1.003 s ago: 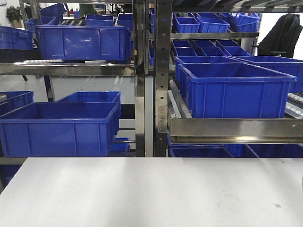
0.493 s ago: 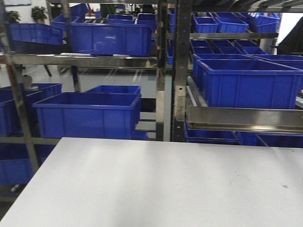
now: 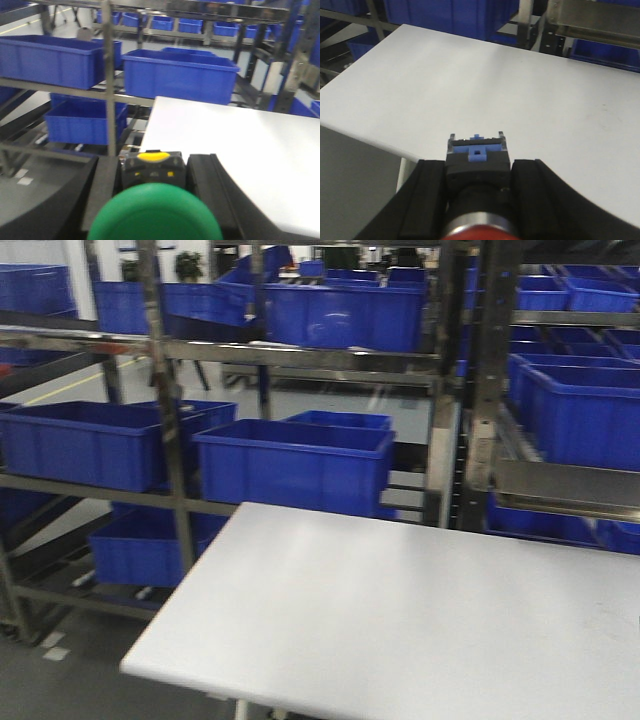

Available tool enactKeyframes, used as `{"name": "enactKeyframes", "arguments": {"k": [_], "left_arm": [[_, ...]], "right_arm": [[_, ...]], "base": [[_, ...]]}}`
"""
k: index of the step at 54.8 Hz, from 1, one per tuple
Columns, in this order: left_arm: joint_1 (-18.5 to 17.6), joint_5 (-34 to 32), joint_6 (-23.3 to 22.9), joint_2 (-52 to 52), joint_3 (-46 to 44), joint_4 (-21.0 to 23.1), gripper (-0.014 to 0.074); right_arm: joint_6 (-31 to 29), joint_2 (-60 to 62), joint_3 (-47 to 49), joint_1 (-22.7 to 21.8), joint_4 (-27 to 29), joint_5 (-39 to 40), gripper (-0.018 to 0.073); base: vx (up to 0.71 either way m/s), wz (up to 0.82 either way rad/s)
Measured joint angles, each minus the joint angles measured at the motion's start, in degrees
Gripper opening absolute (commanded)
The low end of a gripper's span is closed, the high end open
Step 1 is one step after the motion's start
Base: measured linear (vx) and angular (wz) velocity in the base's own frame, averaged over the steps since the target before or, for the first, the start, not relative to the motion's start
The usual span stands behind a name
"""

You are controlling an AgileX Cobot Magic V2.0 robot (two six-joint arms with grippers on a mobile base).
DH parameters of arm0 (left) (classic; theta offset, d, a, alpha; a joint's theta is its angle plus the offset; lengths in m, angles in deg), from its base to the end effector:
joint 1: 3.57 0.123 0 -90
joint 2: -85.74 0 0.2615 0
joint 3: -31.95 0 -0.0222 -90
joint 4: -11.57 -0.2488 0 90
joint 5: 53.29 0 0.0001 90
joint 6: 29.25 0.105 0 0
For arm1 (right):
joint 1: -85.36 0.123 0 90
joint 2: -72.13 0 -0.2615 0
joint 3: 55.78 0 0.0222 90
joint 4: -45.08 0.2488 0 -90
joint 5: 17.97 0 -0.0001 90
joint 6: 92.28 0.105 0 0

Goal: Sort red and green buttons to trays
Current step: 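Drive the base with both buttons held to the green and red trays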

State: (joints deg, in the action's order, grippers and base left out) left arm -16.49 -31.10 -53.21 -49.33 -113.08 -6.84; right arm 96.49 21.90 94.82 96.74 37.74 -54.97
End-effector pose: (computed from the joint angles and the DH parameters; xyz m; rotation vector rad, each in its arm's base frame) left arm 0.1570 -0.0231 0.3531 0.0069 1.7646 -0.1450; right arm 0.1655 0.0251 0.3440 -0.1019 2.0285 0.0789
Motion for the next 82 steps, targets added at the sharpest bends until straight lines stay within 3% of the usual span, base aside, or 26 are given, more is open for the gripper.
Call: {"name": "enactKeyframes", "arguments": {"k": [41, 82], "left_arm": [[0.00, 0.00, 0.00, 0.00, 0.00, 0.00, -0.0003], [0.00, 0.00, 0.00, 0.00, 0.00, 0.00, -0.0003]], "right_arm": [[0.00, 0.00, 0.00, 0.00, 0.00, 0.01, -0.0009], [0.00, 0.00, 0.00, 0.00, 0.00, -0.04, -0.0009]], "base": [[-0.04, 0.54], [0.16, 0.52]]}}
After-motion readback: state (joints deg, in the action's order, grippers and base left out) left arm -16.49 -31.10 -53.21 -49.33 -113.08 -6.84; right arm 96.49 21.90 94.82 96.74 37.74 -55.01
